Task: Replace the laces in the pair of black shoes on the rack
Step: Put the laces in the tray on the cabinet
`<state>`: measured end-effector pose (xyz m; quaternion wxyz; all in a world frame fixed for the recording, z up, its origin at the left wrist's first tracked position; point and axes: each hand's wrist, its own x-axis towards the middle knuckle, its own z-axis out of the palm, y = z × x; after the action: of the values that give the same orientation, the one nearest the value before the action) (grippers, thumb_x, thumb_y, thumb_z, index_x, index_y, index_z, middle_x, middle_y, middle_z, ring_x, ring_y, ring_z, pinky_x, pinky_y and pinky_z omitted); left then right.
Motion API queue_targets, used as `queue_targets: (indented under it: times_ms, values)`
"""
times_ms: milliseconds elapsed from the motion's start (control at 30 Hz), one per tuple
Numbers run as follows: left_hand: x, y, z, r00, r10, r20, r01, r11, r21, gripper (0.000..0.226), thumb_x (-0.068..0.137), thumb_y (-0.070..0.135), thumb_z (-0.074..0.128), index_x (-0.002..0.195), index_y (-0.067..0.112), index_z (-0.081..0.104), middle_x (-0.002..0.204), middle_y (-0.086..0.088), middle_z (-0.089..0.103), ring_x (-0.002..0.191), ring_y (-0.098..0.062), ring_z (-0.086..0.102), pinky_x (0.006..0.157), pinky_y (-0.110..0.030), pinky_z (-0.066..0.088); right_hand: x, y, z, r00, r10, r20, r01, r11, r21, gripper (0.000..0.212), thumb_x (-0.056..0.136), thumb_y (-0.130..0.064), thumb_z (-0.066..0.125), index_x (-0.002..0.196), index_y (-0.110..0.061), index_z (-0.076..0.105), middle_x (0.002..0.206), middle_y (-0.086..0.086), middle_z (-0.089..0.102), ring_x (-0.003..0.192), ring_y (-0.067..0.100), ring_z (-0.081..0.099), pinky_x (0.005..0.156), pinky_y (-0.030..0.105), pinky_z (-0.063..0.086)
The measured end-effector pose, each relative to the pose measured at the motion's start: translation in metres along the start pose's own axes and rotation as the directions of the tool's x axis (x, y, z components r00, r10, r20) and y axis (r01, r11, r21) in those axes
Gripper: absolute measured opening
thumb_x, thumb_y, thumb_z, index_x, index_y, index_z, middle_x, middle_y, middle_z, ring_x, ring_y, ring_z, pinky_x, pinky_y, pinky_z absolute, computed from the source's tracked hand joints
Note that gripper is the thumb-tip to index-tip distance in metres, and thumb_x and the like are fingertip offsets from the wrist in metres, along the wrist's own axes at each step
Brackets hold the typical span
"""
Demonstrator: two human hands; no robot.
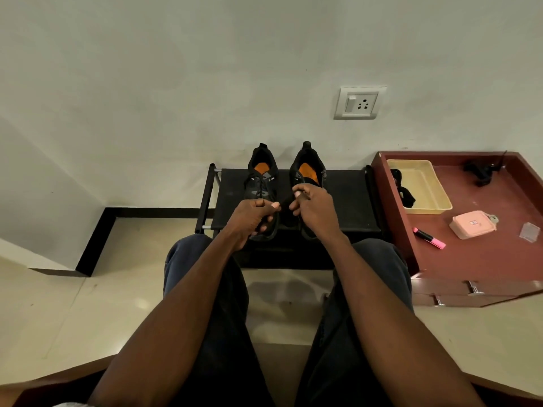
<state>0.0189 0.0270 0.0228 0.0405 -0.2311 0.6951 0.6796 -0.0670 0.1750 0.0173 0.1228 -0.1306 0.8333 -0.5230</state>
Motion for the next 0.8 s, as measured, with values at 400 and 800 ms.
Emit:
queue_targets:
  times_ms: [400, 800]
  values:
    - [-0.001, 0.006, -0.001, 0.998, 0.024, 0.05, -0.023, 0.999, -0.024, 0.02, 0.1, 0.027, 0.058, 0.089, 0.015, 0.069, 0.062, 0.004, 0.047, 0.046, -0.007, 0.038, 0.04, -0.018, 0.025, -0.011, -0.012, 0.004, 0.988, -0.144, 0.057, 0.144, 0.99, -0.001, 0.022, 0.098, -0.006, 0.057, 0.095, -0.02, 0.074, 0.087, -0.006, 0.074, 0.081, 0.005, 0.067, 0.076, 0.022, 0.053]
    - [-0.011, 0.025, 0.01, 0.994, 0.066, 0.092, -0.047, 0.98, -0.194, 0.031, 0.102, 0.039, 0.053, 0.083, 0.015, 0.061, 0.057, 0.002, 0.039, 0.04, -0.008, 0.023, 0.041, -0.022, 0.011, -0.015, -0.03, -0.018, 0.95, -0.14, 0.28, 0.12, 0.989, 0.087, 0.017, 0.099, -0.013, 0.061, 0.094, 0.0, 0.071, 0.067, -0.002, 0.065, 0.059, -0.001, 0.054, 0.063, 0.012, 0.042]
